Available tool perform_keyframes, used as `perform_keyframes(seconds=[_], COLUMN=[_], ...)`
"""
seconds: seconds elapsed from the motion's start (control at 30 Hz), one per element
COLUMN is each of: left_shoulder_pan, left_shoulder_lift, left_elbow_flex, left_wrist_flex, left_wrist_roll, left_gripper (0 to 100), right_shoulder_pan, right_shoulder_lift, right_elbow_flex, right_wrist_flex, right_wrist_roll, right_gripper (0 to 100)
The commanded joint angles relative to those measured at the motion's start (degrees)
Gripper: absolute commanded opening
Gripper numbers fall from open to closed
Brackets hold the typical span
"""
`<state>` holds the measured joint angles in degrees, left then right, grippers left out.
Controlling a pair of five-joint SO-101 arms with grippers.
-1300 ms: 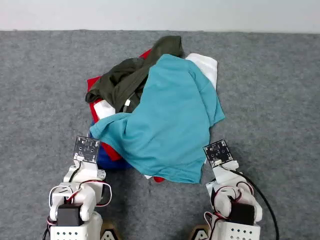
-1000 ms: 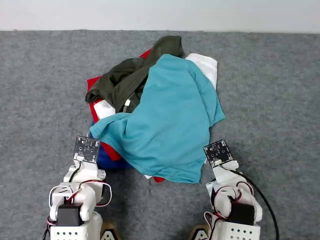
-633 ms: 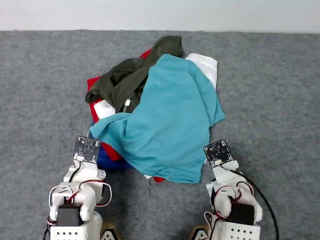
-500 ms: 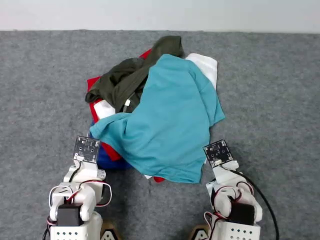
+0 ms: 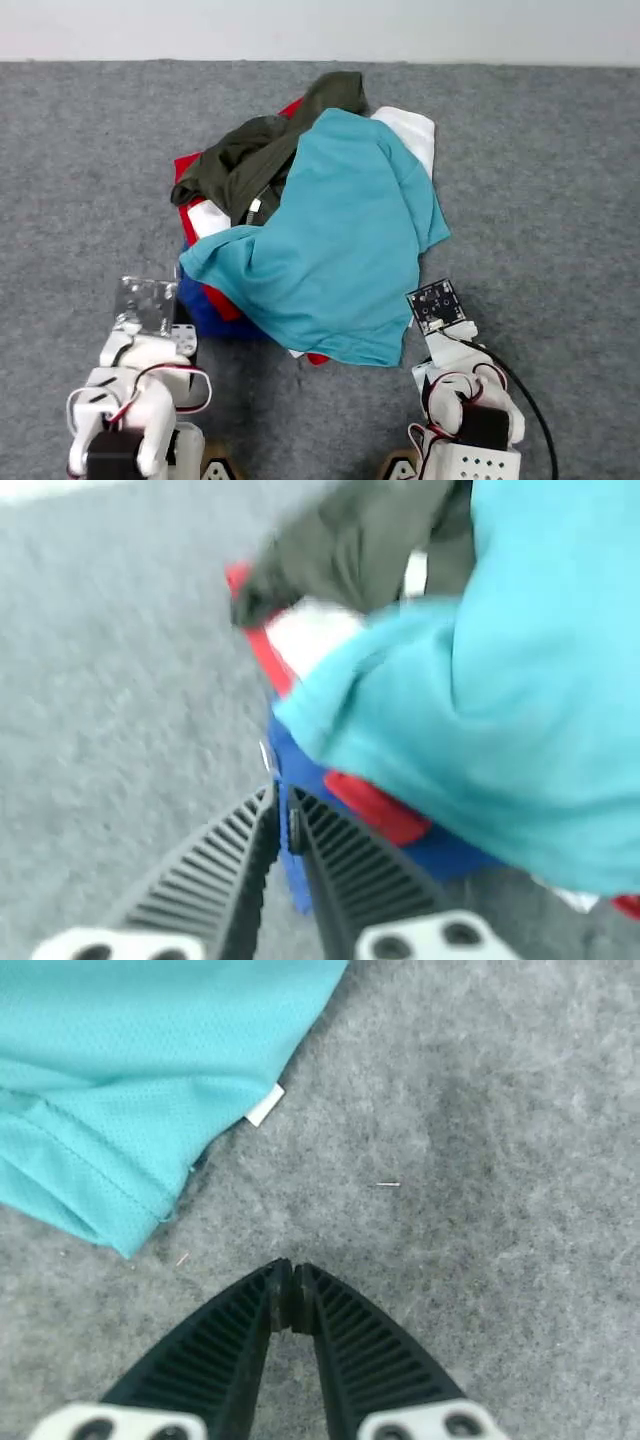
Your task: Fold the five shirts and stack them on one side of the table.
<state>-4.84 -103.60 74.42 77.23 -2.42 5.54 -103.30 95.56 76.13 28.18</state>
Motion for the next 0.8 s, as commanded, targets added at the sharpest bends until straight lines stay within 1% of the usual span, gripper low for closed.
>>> perform_keyframes(seconds=[0.0, 0.13, 0.3, 0.5, 0.77], left_shoulder_pan=[-0.18, 0.18, 0.18, -0.18, 0.18], left_shoulder_lift=[-0.79, -0.79, -0.79, -0.79, -0.79], left_elbow_flex=[-6.02, -8.31, -9.8, -12.53, -16.92], left_wrist_flex=[0.35, 0.62, 7.47, 8.18, 7.82], left_wrist_roll=[-0.53, -0.53, -0.88, -9.23, -12.31], left_gripper=[1, 1, 1, 1, 1], right_shoulder_pan=[-0.04, -0.04, -0.04, -0.04, -0.04], right_shoulder_lift=[-0.57, -0.57, -0.57, -0.57, -0.57], right_elbow_flex=[0.88, 0.88, 0.88, 0.88, 0.88], right_wrist_flex=[-0.57, -0.57, -0.57, -0.57, -0.57], right_wrist_roll=[0.35, 0.35, 0.35, 0.35, 0.26], right_gripper=[0.9, 0.9, 0.9, 0.9, 0.9])
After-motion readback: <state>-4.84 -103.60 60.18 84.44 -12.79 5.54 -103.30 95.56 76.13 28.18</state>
